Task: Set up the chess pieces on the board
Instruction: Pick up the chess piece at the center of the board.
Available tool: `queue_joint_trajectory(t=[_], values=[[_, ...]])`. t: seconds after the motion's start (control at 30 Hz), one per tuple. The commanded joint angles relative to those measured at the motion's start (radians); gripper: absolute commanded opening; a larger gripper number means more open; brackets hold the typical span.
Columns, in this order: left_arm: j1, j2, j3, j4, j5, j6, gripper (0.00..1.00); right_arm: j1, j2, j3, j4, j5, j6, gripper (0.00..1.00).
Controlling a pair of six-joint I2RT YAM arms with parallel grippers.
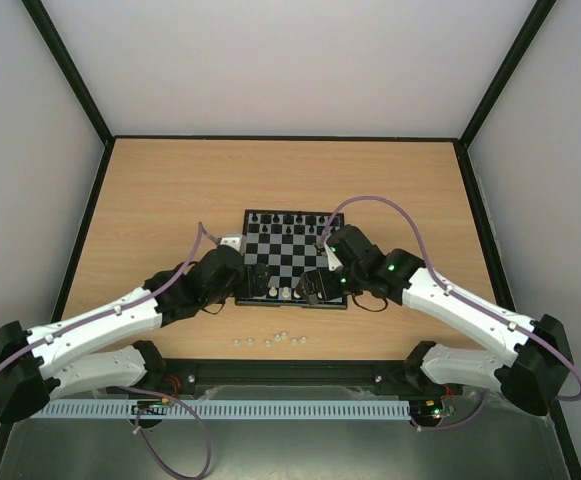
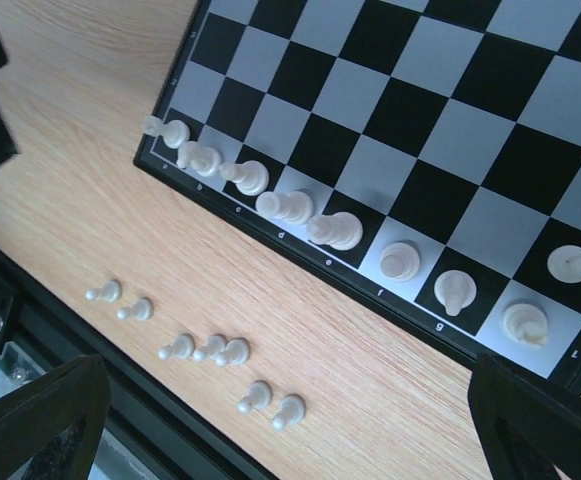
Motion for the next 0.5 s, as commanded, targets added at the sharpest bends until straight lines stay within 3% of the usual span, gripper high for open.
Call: queue_joint_trajectory(t=[0.0, 0.23, 0.47], values=[[-0.04, 0.046, 0.046, 0.036, -0.077, -0.021, 0.99, 0.005, -0.032, -0.012, 0.0, -0.045, -0.024, 0.98], [-0.12, 0.097, 0.099, 0.002, -0.174, -0.06, 0.99, 0.007, -0.092, -0.044, 0.03, -0.101, -0.021, 0.99], [-0.151, 0.1, 0.154, -0.049, -0.174, -0.091, 0.99, 0.009, -0.132, -0.05, 0.023, -0.089, -0.023, 0.99]])
